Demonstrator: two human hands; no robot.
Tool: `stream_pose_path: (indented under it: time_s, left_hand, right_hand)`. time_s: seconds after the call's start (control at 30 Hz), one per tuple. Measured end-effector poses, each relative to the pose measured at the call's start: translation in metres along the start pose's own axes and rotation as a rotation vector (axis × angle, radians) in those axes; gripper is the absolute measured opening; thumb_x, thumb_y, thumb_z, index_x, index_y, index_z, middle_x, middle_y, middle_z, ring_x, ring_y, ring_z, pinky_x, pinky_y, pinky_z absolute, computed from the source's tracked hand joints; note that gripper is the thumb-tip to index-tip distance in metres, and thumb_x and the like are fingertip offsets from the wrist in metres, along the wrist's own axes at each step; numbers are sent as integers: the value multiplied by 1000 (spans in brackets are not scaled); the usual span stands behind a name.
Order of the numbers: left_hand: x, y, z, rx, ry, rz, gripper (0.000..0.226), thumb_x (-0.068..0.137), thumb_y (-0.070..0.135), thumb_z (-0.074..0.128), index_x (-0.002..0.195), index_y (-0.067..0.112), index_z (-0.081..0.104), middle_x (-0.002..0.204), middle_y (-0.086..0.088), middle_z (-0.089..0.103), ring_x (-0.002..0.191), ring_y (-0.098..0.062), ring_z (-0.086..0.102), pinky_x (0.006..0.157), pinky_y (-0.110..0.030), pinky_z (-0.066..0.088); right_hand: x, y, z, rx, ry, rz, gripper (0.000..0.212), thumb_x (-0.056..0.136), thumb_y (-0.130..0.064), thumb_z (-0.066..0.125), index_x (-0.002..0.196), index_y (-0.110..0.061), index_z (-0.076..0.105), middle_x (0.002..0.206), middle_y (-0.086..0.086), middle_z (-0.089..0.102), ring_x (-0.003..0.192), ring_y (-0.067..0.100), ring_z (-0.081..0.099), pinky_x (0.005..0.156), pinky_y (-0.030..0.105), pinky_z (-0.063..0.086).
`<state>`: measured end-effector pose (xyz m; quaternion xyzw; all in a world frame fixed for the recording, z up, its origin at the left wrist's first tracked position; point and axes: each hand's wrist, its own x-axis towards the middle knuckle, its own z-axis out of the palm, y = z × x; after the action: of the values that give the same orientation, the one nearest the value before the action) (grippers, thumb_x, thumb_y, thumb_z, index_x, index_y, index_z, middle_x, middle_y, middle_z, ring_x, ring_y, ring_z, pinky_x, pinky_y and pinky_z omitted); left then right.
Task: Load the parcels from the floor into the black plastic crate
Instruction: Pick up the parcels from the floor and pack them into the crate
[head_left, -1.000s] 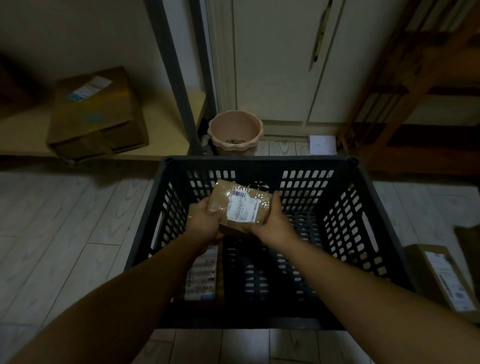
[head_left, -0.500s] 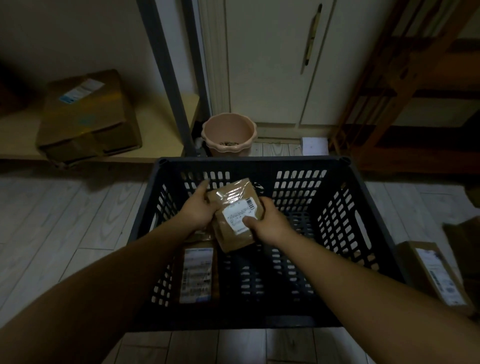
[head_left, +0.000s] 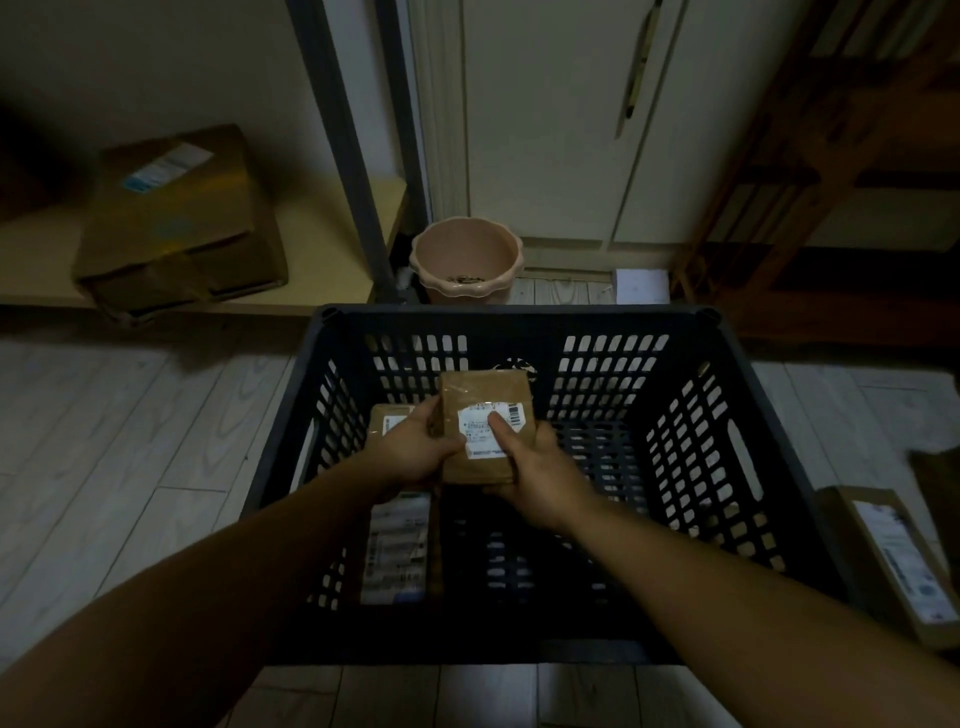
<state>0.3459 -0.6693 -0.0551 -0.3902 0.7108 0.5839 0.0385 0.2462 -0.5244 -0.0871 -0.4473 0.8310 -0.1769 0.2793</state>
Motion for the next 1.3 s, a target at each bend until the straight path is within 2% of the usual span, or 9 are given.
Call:
stream_pose_path:
  time_s: [0.07, 0.13, 0.2, 0.27, 0.43, 0.5, 0.7, 1.1, 1.3]
  left_hand:
    - [9, -7, -5, 161, -47, -29, 60, 96, 23, 51, 147, 27, 21, 134, 3, 44, 110, -16, 51, 83, -21, 48]
    - [24, -18, -13, 462, -31, -68, 64, 97, 29, 48, 150, 26, 12, 151, -8, 30, 130, -26, 40, 105, -31, 38]
    - [35, -39, -17, 867, -49, -91, 78, 93, 39, 51, 151, 23, 1, 158, -12, 4, 145, -32, 11, 118, -42, 17]
    - [40, -63, -13, 1118, -89, -95, 90, 89, 53, 51, 150, 22, -7, 157, -8, -12, 144, -36, -9, 119, -48, 3]
    - [52, -106, -16, 1063, -121, -154, 105, 77, 60, 62, 149, 32, -9, 156, -8, -22, 142, -38, -18, 116, -54, 6]
    - [54, -109, -19, 1074, -153, -144, 105, 77, 58, 63, 149, 32, -8, 155, -8, -24, 142, -37, -19, 115, -55, 6]
    - [53, -106, -18, 1055, -175, -138, 107, 77, 50, 68, 148, 34, -10, 154, -7, -28, 140, -36, -25, 114, -59, 7]
    - [59, -114, -16, 1104, -173, -137, 108, 76, 51, 68, 148, 34, -11, 154, -5, -29, 138, -36, -30, 112, -60, 7]
    - [63, -117, -15, 1098, -177, -145, 109, 76, 50, 69, 148, 35, -11, 153, -4, -30, 137, -35, -32, 112, -61, 5]
  right_hand:
    - [2, 9, 7, -57, 2, -8, 84, 91, -45, 57, 151, -37, -1, 151, 15, 9, 135, 31, 33, 114, 34, 29]
    - [6, 18, 12, -78, 12, 12, 80, 93, -44, 54, 152, -34, 2, 152, 16, 9, 135, 30, 32, 114, 33, 28]
    - [13, 28, 15, -96, 9, 22, 78, 94, -43, 52, 152, -34, 1, 153, 15, 7, 136, 30, 31, 115, 33, 27]
    - [24, 38, 19, -127, -23, 27, 78, 95, -42, 51, 152, -32, -2, 153, 16, 5, 137, 31, 29, 116, 32, 24]
    - [47, 46, 40, -94, -94, 57, 75, 96, -37, 49, 153, -31, 2, 154, 14, 8, 137, 33, 30, 114, 38, 28]
    - [56, 48, 50, -8, -86, 82, 73, 96, -38, 48, 153, -27, 4, 154, 12, 13, 137, 29, 32, 113, 34, 28]
    - [66, 53, 67, -138, -149, 90, 84, 96, -32, 50, 149, -35, -15, 155, 16, -11, 140, 35, 23, 116, 41, 26]
    - [72, 48, 71, -338, -191, 142, 85, 97, -24, 47, 149, -33, -19, 153, 30, -11, 137, 41, 25, 105, 48, 38]
    - [79, 51, 70, -325, -264, 183, 86, 96, -26, 48, 146, -41, -20, 154, 23, -20, 138, 41, 25, 110, 47, 32]
